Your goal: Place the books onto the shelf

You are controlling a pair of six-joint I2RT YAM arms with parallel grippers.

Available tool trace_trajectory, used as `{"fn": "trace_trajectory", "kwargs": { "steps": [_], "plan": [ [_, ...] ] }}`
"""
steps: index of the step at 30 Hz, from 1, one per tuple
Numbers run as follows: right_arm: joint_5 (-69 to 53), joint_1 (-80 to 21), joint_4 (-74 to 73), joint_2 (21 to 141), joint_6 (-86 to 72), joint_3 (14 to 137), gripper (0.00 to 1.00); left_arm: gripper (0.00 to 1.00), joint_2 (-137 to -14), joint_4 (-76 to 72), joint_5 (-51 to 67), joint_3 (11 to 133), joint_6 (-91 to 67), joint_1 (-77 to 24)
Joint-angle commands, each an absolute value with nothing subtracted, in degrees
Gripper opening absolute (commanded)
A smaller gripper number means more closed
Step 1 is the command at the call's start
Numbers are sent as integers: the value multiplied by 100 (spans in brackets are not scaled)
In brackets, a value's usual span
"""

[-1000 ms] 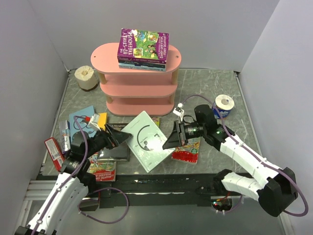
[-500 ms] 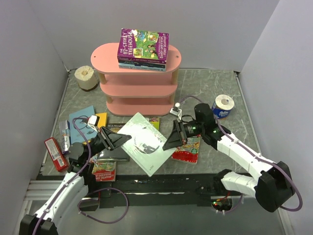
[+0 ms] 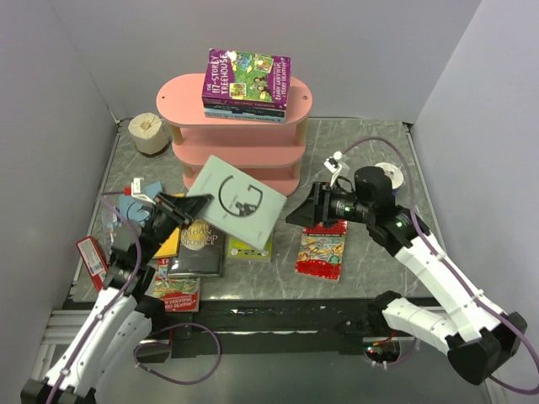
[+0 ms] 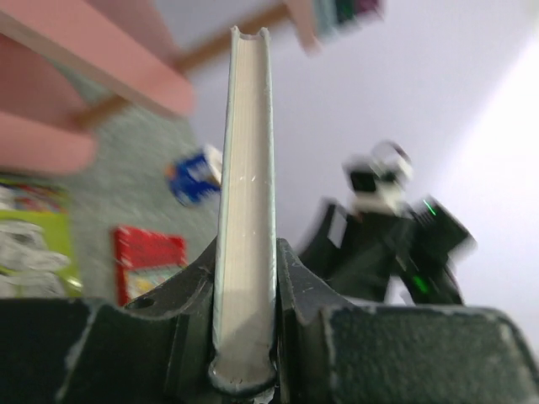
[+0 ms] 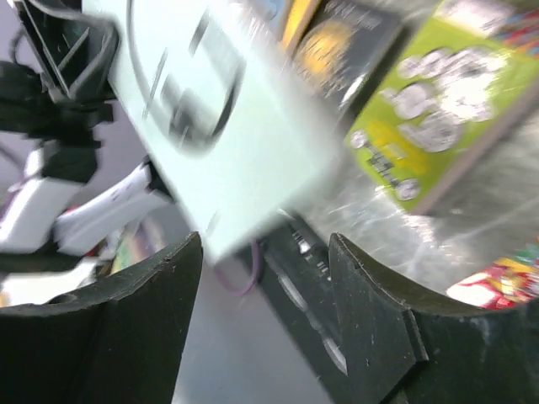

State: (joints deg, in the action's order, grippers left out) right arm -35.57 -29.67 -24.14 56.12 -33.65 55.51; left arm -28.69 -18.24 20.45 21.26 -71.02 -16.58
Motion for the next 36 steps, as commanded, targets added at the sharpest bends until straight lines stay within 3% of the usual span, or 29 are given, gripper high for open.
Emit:
{"fn": "trace_trajectory", "kwargs": {
  "steps": [1,10,16,23,36],
  "plan": [
    [-2611,-2927,-2646,5186,-3156,5730,67,1,-3655,-1529,545,2882,-6847,-1399],
    [-2610,-2909,-2426,4869,-3287,5432,66,1,-4974,-4390,1923,2786,-7927,-510],
    [-2497,-2892,-2470,4772,-3226,5238,65,1,-5098,-4790,2557,2970,-7990,-440],
    [-2461,-2892,-2470,4816,-3199,5265,65,1,-5387,-4912,2304,2945,-8015,-439],
    [-2487,-2892,-2277,4904,-3269,5274,63,1,-7250,-7619,1222,2970,-8727,-439]
  ]
}}
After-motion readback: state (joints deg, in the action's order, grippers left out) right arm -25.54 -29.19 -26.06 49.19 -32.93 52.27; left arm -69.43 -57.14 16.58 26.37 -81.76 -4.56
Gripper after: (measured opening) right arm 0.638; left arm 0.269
